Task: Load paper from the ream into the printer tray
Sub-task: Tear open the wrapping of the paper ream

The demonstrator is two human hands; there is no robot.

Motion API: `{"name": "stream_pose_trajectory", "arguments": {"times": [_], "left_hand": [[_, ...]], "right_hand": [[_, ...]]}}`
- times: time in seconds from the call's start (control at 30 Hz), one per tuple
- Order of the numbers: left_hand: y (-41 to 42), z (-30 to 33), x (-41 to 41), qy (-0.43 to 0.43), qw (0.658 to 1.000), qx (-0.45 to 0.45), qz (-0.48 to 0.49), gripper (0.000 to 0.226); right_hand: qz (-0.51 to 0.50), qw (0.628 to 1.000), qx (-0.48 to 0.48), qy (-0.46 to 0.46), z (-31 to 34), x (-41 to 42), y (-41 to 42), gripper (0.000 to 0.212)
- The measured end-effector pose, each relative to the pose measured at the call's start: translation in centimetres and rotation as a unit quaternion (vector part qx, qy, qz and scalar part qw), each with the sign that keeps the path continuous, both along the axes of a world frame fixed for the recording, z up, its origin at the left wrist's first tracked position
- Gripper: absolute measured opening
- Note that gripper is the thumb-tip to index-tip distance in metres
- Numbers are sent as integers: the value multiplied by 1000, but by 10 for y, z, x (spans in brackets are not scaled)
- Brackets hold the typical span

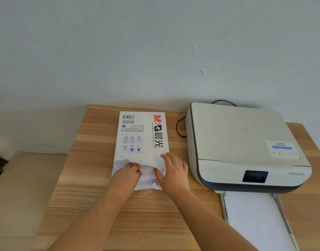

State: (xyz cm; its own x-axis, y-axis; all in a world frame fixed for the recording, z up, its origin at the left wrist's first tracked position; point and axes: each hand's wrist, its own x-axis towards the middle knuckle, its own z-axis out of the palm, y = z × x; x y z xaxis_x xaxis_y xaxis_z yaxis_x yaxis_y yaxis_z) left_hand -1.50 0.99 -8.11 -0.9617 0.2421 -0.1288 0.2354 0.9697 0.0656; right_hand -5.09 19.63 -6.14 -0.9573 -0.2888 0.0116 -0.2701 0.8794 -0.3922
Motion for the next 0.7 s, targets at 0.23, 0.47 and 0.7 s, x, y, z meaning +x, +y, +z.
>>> {"name": "stream_pose_trajectory", "arguments": {"times": [0.23,0.47,0.7], "left_hand": [[-1,6,2,-3,1000,-11,-18,47],[4,9,4,7,1000,-13,-21,46],[9,7,9,33,999,-16,-24,42]], "right_hand": [[1,1000,0,3,-1,0,-1,50],[7,1000,0,15,-1,2,0,50],[26,1000,9,-2,-3,3,2,56]]}}
